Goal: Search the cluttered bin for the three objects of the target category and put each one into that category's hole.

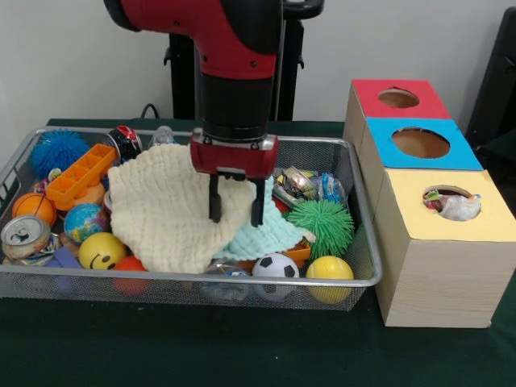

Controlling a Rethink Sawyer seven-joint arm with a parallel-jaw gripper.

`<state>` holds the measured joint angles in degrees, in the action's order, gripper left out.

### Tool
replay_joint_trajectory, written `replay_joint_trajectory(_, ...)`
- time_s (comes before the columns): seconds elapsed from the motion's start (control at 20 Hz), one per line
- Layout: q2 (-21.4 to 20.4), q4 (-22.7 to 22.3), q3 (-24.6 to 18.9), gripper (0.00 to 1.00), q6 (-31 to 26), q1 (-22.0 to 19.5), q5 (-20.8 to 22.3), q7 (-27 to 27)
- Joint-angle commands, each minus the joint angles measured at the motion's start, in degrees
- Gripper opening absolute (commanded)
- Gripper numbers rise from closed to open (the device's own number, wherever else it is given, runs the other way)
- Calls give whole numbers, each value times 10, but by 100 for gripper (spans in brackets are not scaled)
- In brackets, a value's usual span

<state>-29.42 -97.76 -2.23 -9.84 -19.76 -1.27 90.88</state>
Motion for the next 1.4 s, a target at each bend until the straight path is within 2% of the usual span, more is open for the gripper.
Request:
replay_joint_trajectory(0.05, 63, -2, -23, 100, -33, 21, 35, 44)
replay_joint_trajectory(0.15, 73, 6, -1, 100, -64, 36, 34, 45)
replay_joint_trajectory(0.55, 94, 15, 41, 100, -121, 66, 26, 49)
replay_joint_trajectory(0.8, 102, 20, 53, 100, -125, 70, 27, 45)
replay_joint_trajectory(0.85, 102, 19, 56, 0, -129, 71, 24, 50)
replay_joint_trajectory(1.1, 102, 14, 46, 0, -101, 65, 24, 51)
replay_joint_trajectory(1.25, 88, 5, 41, 0, -110, 67, 19, 54)
replay_joint_trajectory(1.4, 61, -4, 15, 0, -131, 55, 3, 56)
